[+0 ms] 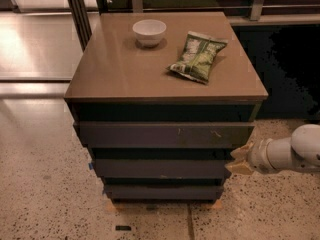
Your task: Close top drawer
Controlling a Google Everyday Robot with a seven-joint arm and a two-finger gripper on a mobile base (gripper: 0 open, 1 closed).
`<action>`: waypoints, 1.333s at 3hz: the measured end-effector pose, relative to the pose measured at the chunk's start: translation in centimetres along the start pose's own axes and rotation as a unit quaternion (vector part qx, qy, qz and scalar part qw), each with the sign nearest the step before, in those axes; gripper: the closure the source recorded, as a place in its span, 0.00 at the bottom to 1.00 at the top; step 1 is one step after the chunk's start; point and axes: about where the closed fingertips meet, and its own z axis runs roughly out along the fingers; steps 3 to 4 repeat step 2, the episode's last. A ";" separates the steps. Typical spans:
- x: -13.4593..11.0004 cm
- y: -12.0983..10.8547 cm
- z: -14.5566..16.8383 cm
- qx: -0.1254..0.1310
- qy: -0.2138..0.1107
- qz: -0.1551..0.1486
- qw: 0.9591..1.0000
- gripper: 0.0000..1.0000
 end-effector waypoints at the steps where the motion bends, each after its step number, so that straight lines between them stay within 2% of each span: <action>1: 0.0 0.6 -0.9 0.009 0.005 0.010 1.000 0.00; 4: 0.0 0.6 -0.9 0.009 0.005 0.010 1.000 0.00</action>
Offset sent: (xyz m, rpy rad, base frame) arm -0.0070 -0.0011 0.0050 -0.0061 -0.0006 -0.0222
